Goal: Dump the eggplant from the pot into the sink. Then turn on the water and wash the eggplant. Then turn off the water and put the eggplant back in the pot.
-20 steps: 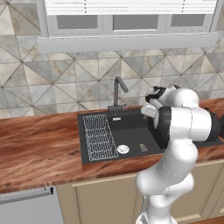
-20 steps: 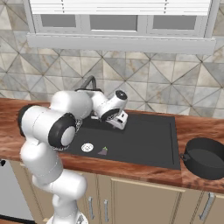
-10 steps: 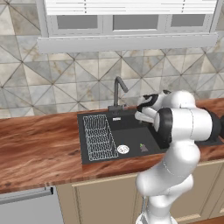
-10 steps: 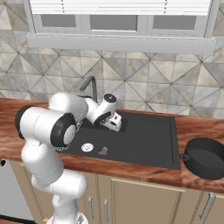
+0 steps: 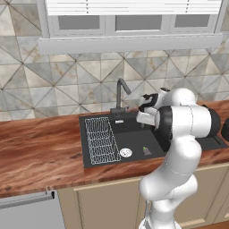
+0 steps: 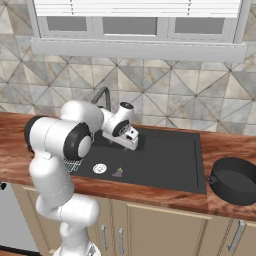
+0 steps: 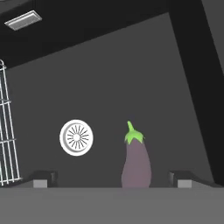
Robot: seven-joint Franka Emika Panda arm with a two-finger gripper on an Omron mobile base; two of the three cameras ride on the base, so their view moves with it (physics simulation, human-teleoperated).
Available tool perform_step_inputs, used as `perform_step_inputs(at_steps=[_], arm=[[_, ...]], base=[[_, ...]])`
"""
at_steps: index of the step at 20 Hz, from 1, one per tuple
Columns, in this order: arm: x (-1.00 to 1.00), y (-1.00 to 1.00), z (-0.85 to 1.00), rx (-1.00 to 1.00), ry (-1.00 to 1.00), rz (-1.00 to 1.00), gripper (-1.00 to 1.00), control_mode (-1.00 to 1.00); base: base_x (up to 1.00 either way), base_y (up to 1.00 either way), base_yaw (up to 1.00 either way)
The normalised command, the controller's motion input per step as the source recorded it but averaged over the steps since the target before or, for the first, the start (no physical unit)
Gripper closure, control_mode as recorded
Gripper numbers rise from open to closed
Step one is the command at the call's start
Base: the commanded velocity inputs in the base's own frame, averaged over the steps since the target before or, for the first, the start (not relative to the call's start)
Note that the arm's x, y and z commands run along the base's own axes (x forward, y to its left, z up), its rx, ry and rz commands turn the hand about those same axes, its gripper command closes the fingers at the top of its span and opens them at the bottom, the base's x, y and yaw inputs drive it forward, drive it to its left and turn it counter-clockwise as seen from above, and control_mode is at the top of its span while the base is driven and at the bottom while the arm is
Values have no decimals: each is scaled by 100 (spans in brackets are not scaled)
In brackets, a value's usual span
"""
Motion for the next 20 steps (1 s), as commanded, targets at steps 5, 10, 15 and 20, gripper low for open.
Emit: perform_step_inputs(at_steps=[5, 10, 15, 20], arm=[[-7, 0, -39, -3, 5, 0, -100, -100], [-3, 0, -44, -4, 1, 0, -100, -100], [0, 0, -37, -3, 1, 0, -100, -100], [0, 0, -40, -2, 1, 0, -100, -100]], base=[[0, 0, 0], [0, 0, 0], [0, 0, 0], [0, 0, 0]])
